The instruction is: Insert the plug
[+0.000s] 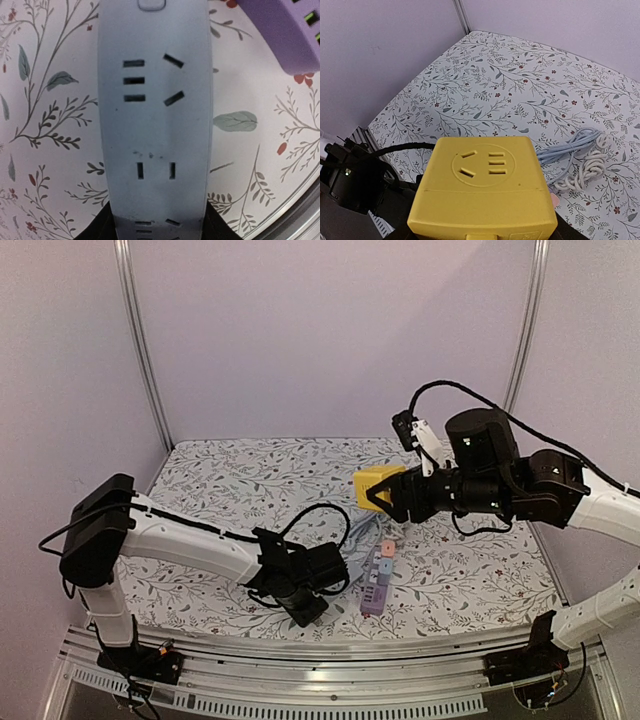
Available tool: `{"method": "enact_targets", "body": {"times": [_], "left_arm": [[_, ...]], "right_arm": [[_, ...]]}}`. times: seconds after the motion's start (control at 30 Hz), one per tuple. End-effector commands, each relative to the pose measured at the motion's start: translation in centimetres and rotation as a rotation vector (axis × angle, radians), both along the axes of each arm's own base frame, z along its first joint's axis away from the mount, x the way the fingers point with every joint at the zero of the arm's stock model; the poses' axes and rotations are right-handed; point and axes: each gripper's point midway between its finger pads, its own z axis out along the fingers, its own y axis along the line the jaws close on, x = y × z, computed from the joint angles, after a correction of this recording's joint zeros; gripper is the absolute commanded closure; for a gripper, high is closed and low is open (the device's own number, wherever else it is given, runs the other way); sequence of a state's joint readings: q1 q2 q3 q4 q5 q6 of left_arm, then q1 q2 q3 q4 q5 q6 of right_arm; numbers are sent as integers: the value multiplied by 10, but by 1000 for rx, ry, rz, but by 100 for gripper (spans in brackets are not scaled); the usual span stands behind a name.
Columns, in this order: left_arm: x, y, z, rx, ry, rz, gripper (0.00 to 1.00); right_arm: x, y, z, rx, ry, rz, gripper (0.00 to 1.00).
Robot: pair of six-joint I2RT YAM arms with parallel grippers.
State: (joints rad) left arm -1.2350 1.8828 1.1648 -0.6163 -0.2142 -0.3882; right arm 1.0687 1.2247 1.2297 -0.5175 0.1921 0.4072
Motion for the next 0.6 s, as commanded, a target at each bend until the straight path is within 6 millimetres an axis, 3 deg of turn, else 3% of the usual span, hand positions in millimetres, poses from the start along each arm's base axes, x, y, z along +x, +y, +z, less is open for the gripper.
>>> {"method": "enact_targets", "body": {"times": [0.0,0.13,0.33,0.47,0.57], "left_arm": [[-21,-11,-3,13,54,-118,68],[-17,-2,0,-5,58,-83,61],[-15,9,5,-33,46,-53,27],[-6,10,32,-96,-9,-27,7],[2,9,63,-171,-40,-10,1]], "right_arm": [[-1,-8,5,19,-13,-25,100],[0,-11,3,10,-4,-38,100],[-6,-15,-13,-11,77,-54,100],[-11,-22,-23,-33,123,-70,100],[-12,-25,-24,-36,126,-72,100]]}}
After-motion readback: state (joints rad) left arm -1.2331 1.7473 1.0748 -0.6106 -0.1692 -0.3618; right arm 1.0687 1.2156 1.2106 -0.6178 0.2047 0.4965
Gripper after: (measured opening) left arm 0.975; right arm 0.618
